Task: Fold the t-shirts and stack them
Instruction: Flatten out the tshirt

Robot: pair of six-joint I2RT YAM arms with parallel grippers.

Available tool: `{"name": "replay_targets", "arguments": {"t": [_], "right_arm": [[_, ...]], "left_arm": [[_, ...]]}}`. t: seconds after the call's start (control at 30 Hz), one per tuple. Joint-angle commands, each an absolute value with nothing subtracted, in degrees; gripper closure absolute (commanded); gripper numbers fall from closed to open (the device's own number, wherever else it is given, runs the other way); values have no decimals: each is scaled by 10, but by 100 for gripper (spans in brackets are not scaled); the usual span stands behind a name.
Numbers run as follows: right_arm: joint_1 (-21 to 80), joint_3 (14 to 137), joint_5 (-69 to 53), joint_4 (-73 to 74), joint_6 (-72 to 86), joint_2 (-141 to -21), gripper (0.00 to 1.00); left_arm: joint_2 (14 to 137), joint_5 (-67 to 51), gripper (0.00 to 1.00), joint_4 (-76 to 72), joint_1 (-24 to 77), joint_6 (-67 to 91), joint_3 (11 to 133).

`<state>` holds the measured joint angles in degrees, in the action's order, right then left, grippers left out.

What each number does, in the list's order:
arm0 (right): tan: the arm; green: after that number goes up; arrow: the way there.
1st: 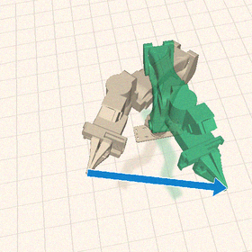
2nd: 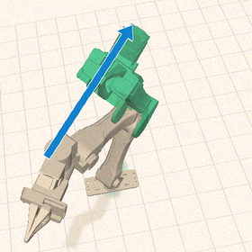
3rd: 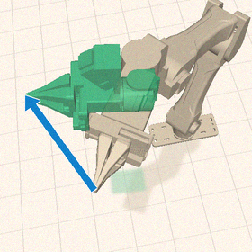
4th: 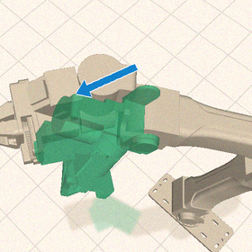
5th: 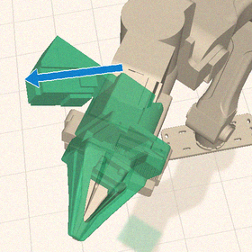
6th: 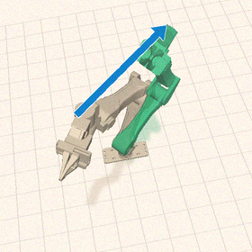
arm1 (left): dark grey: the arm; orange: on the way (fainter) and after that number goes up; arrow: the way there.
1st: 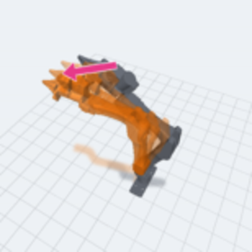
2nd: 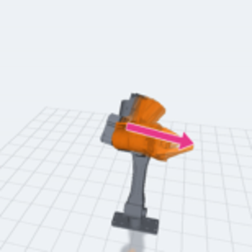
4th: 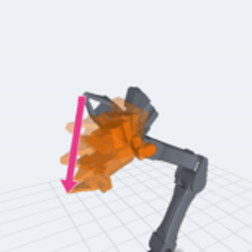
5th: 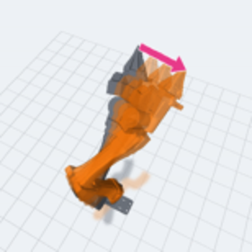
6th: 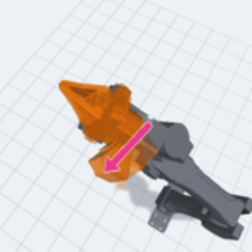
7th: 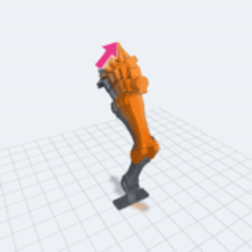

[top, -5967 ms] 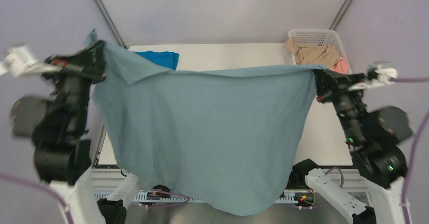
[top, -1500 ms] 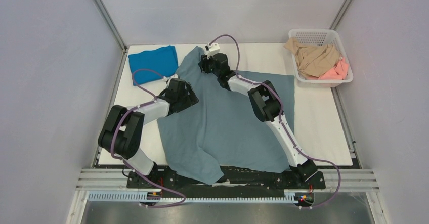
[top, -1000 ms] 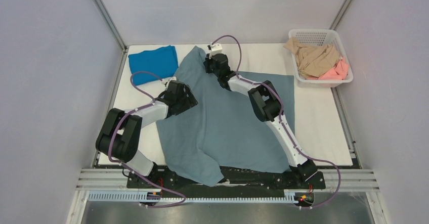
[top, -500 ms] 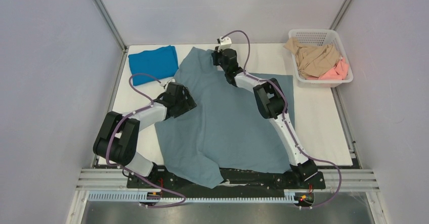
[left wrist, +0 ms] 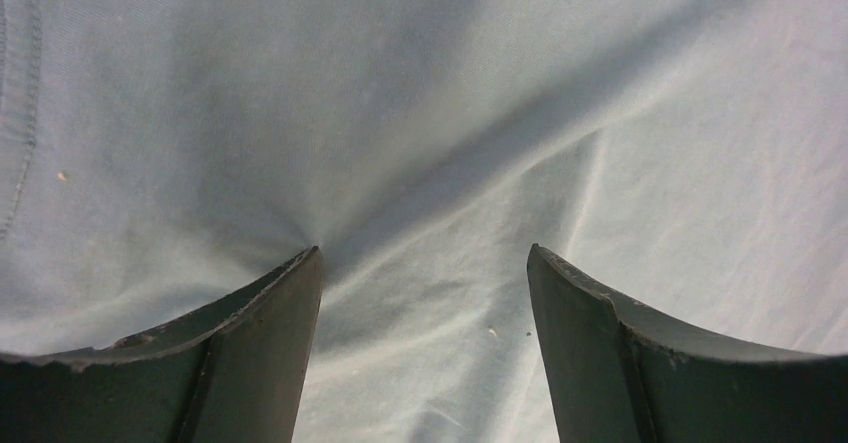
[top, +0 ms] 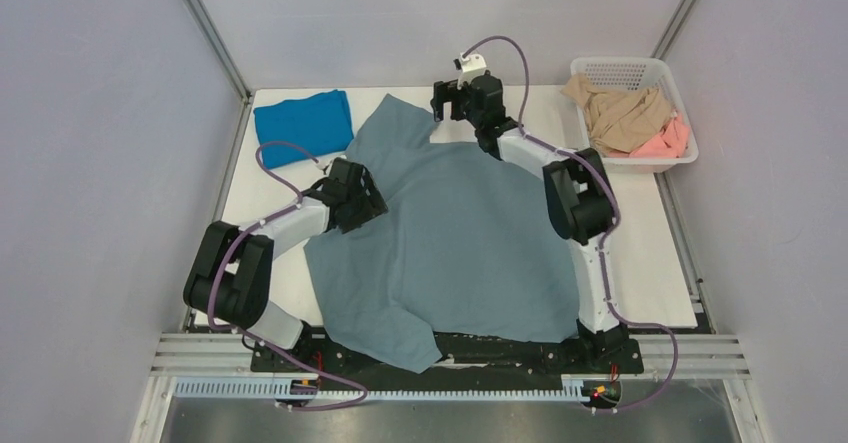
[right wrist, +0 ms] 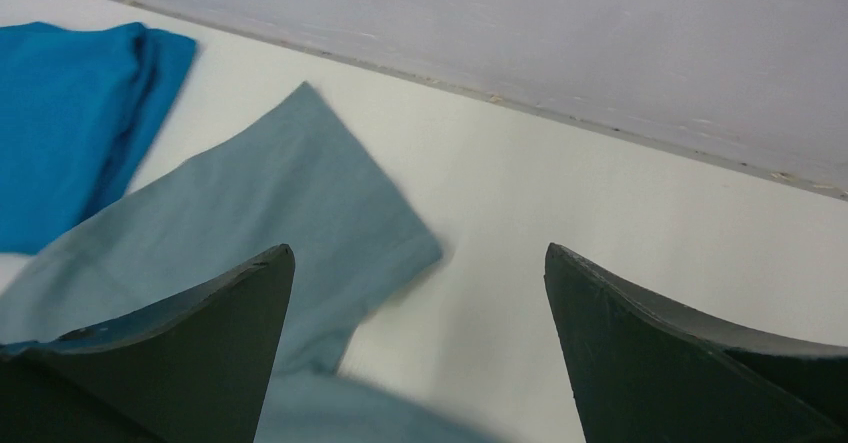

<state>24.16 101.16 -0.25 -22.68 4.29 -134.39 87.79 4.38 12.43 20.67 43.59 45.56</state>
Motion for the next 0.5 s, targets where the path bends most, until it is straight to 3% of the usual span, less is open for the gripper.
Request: {"name": "replay_targets", "arguments": {"t": [0.0,0.2,0.47], "right_arm": [[252,918,27,-56,58,-1137,2],[251,630,91,-1,118,-950,2],[242,510,116,-1,121,-925,2]], "left_arm": [[835,50,19,158,209,424,502],[848,51,18,171,208,400,560],[989,58,18,171,208,392,643]]}}
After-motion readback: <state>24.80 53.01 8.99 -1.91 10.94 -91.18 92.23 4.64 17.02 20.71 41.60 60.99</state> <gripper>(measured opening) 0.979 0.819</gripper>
